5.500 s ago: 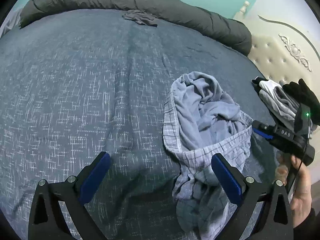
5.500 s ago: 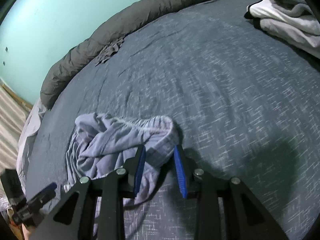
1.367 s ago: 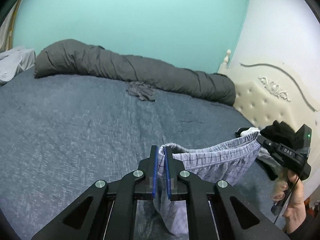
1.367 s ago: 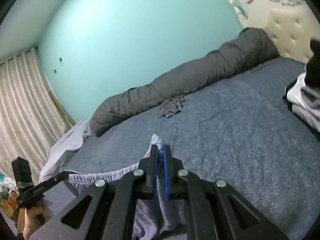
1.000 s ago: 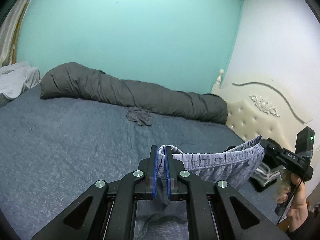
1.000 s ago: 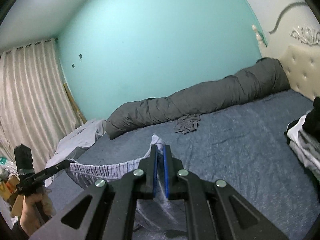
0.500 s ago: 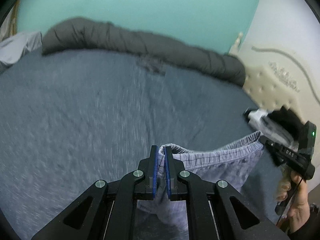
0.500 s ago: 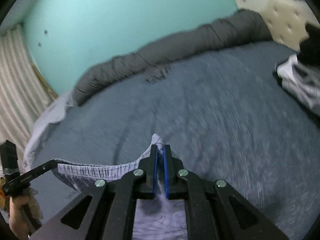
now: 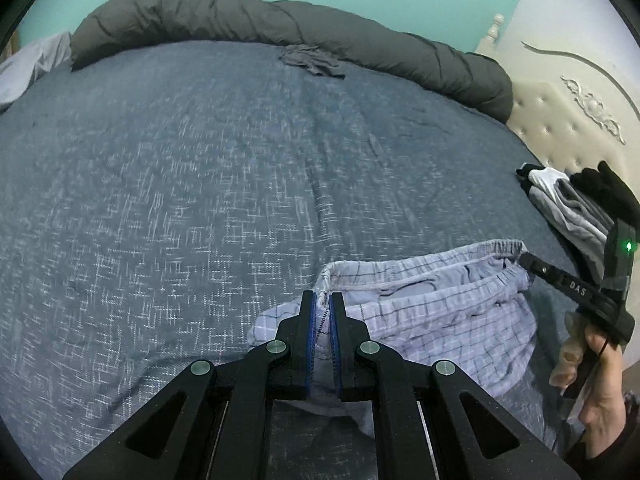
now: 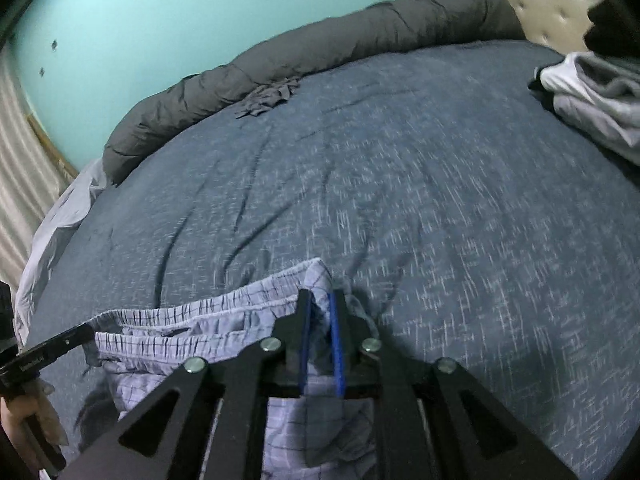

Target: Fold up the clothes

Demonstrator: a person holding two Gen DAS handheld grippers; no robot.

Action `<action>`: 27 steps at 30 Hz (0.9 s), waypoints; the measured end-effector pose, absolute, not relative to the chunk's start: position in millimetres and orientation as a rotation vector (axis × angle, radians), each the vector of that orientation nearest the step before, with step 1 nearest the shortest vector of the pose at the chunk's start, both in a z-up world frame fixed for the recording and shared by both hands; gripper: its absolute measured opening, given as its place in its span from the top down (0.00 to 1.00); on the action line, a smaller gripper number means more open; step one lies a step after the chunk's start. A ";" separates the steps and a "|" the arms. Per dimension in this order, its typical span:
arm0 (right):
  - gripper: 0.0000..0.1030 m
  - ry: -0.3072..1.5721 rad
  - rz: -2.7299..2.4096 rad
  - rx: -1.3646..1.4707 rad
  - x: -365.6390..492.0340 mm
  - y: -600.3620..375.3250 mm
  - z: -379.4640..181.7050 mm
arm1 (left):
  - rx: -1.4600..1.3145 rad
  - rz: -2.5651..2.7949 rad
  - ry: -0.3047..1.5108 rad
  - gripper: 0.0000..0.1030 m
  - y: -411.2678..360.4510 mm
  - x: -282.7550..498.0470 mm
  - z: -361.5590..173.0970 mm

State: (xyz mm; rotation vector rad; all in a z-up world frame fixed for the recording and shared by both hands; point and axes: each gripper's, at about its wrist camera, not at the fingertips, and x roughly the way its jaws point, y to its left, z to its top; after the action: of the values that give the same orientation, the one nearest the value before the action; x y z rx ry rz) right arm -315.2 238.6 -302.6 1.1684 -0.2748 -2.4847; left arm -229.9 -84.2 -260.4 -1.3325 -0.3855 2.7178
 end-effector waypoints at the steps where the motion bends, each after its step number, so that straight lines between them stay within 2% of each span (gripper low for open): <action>1: 0.78 -0.266 -2.497 1.163 -313.8 237.3 -299.6 | -1.334 2.719 -0.393 0.93 -85.6 -231.0 -260.9; 3: 0.64 -0.260 -2.501 1.128 -308.8 233.6 -289.2 | -1.327 2.723 -0.398 0.93 -86.3 -232.6 -259.1; 5: 0.59 -0.276 -2.489 1.092 -301.5 229.1 -278.4 | -1.319 2.722 -0.411 0.93 -87.0 -234.6 -257.5; 9: 0.57 -0.270 -2.390 1.088 -294.1 209.8 -275.5 | -1.320 2.718 -0.428 0.93 -86.4 -238.2 -259.9; 20: 0.56 -0.008 -2.281 1.207 -299.5 144.6 -312.8 | -1.311 2.712 -0.430 0.93 -87.7 -233.5 -259.2; 22: 0.63 0.028 -2.271 1.238 -301.3 139.3 -322.3 | -1.309 2.710 -0.442 0.93 -90.2 -233.2 -258.6; 23: 0.76 0.043 -2.268 1.255 -301.5 138.1 -326.5 | -1.307 2.707 -0.445 0.93 -90.7 -233.1 -258.2; 24: 0.82 0.059 -2.264 1.272 -301.7 136.8 -330.7 | -1.305 2.705 -0.445 0.93 -90.6 -232.8 -257.8; 27: 0.93 0.076 -2.259 1.281 -299.5 136.2 -334.5 | -1.300 2.699 -0.450 0.93 -90.6 -232.3 -256.9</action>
State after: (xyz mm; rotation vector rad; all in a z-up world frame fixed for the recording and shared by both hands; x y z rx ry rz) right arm -299.5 136.2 -334.5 1.2811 0.0763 -2.2586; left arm -232.3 -90.6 -256.9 -1.2998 -0.4500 2.6993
